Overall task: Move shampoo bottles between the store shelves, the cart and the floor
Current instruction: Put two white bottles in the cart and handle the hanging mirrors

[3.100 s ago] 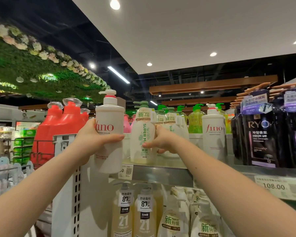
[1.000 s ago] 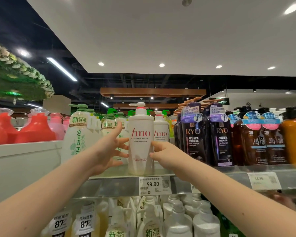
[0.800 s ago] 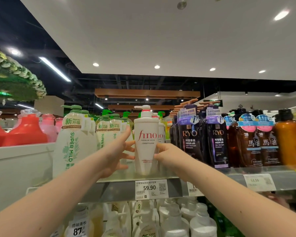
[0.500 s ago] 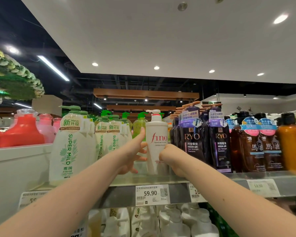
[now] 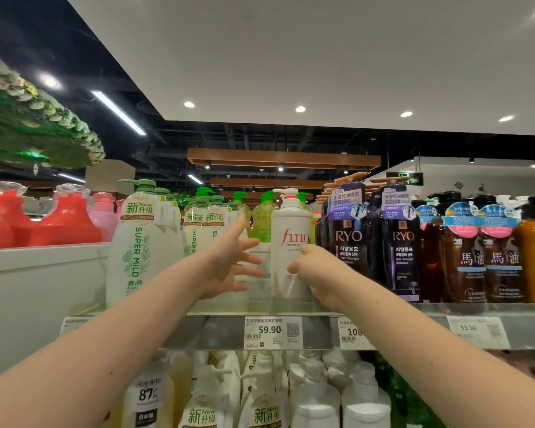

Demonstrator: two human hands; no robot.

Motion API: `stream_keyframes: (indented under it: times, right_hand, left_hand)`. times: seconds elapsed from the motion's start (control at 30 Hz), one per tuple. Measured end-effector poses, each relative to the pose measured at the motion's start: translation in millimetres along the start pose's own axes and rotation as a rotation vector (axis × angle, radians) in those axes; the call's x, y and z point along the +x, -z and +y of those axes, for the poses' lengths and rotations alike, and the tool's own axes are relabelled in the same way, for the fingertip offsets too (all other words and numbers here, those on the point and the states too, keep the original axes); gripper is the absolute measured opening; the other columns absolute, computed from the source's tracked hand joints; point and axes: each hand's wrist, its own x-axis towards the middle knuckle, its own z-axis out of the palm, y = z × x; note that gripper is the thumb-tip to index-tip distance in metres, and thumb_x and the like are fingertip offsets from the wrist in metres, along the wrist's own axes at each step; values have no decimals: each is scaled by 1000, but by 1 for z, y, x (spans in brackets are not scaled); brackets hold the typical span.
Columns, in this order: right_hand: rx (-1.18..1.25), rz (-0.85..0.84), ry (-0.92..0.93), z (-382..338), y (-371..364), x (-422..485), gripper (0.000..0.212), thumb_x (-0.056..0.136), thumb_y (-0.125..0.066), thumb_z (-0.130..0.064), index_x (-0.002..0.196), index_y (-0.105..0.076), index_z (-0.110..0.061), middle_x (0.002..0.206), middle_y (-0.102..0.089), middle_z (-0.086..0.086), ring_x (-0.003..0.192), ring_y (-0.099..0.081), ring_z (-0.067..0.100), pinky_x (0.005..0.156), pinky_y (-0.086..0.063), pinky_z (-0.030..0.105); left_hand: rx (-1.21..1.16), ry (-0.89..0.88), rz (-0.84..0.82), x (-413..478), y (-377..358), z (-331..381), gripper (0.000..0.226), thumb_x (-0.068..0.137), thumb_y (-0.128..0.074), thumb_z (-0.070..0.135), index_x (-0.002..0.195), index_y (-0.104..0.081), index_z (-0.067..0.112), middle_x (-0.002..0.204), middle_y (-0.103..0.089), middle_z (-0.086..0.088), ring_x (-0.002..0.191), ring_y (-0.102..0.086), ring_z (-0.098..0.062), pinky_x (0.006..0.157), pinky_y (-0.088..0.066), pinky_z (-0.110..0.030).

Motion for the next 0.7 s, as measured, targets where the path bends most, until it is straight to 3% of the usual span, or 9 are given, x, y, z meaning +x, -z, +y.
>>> stream_keyframes:
  times: [0.1,0.17,0.27,0.43,0.57,0.7]
  right_hand:
    - [-1,-41,93,-2,2,-25,64,91,-50,-5,149,-25,-16,153,-28,9,138,-30,29,111,-28,44]
    - [25,-100,160,-6,-1,-45,64,93,-51,-7,149,-24,-20,154,-28,7,135,-33,25,107,-31,40]
    - [119,-230,273,-9,-17,-72,61,92,-55,-10,147,-31,-22,147,-38,4,121,-44,15,100,-37,31]
    - [218,-490,389,0,-88,-112,39,89,-62,-18,126,-54,-28,125,-55,-6,110,-56,13,92,-46,34]
    - [237,-770,350,-3,-178,-170,29,89,-63,-21,117,-59,-23,109,-61,-2,103,-61,18,94,-47,41]
    - [256,-1069,239,-11,-265,-249,23,92,-60,-16,115,-58,-13,96,-59,3,93,-61,22,82,-45,36]
  left_hand:
    - [-9,-42,26,-34,7,3,82,86,-18,76,141,-43,21,125,-56,-10,113,-55,-26,105,-37,-52]
    - [-6,-64,70,-64,12,2,81,85,-19,76,138,-47,22,124,-59,-9,114,-57,-26,104,-39,-50]
    - [-6,-76,182,-116,25,-6,78,84,-21,76,130,-55,24,120,-63,-9,111,-61,-25,101,-44,-46]
    - [71,0,519,-240,60,-34,72,77,-30,76,121,-62,29,114,-68,-8,107,-65,-23,98,-45,-44]
    - [123,121,802,-355,87,-57,75,72,-31,76,121,-61,28,113,-67,-11,99,-66,-23,90,-45,-41]
    - [106,242,1063,-478,107,-90,77,73,-30,80,120,-61,27,111,-68,-13,95,-67,-27,80,-49,-40]
